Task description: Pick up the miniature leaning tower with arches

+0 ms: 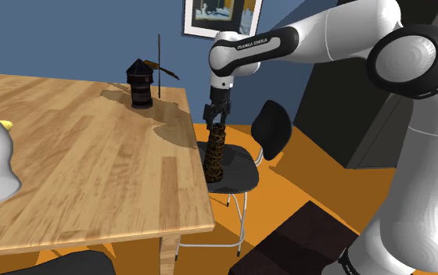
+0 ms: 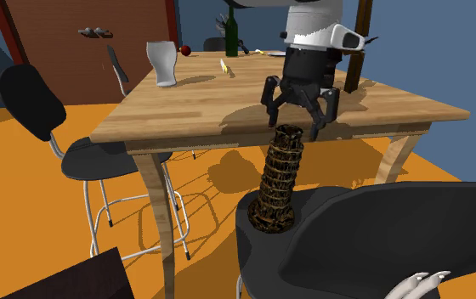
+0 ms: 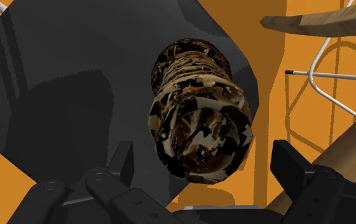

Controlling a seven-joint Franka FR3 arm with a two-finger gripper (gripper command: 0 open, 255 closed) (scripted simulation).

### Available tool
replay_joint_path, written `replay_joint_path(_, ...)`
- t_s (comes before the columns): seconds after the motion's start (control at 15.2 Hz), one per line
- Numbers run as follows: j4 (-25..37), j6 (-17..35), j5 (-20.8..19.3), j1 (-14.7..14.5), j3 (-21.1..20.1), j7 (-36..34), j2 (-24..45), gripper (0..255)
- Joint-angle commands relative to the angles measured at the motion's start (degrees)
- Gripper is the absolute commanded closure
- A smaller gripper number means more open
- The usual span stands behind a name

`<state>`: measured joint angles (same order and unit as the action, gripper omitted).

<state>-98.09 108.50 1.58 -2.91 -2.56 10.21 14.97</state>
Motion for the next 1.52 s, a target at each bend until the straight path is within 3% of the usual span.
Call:
replay_joint_path(0.0, -1.02, 1.48, -0.01, -0.01, 0.0, 0.05, 0.44, 0)
replay_joint_path(0.2, -1.78, 2.58, -0.01, -0.01, 0.0, 0.07, 0.77, 0)
replay_joint_path(0.26, -1.87, 2.6, -0.01, -0.01, 0.0, 0.08, 0.71, 255)
replay_joint_path(0.86, -1.78, 2.58, -0.01, -0.01, 0.0, 0.07, 0.78, 255)
replay_joint_path(1.45, 3.04, -3.81, 0.0, 0.01, -0.01, -0.09, -0.8, 255)
